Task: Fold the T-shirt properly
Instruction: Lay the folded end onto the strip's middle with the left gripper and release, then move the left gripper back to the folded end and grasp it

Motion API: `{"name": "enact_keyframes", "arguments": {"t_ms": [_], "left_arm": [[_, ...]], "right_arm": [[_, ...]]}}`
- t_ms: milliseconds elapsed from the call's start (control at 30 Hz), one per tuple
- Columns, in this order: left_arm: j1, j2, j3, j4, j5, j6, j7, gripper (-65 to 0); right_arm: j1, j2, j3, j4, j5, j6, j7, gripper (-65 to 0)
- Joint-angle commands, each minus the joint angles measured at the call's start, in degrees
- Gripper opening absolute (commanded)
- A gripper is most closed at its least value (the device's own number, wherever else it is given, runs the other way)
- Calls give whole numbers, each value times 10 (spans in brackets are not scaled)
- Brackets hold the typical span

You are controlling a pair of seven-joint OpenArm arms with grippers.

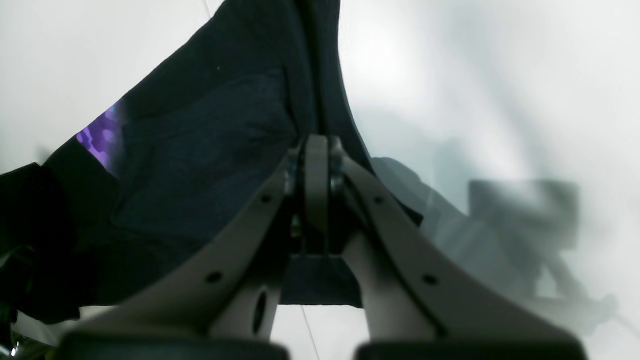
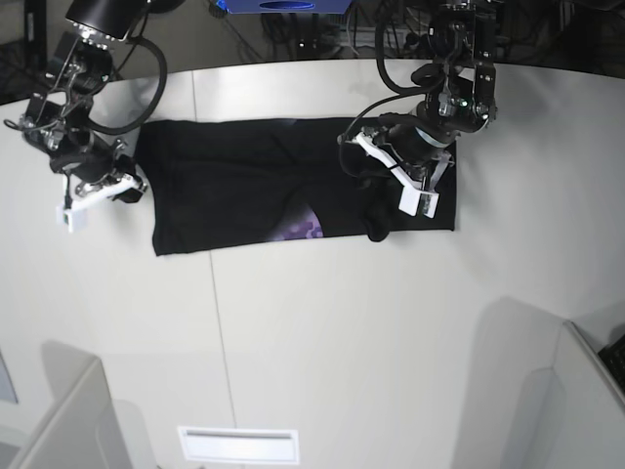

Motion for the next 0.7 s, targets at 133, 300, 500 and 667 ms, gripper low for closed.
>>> {"name": "enact_keyframes", "arguments": {"t_ms": [133, 300, 500, 667], "left_arm": [[-24, 1, 15, 1, -9, -3, -12, -178], [-67, 3, 88, -52, -10, -3, -12, -150], [-77, 26, 95, -32, -10, -3, -12, -235], [-17, 8, -34, 51, -10, -3, -12, -594]], "right_arm": [[6, 7, 2, 8, 8, 1, 10, -650], [7, 7, 2, 8, 8, 1, 10, -650], [11, 7, 3, 9, 8, 1, 6, -650], [13, 7, 3, 9, 8, 1, 6, -566]]}}
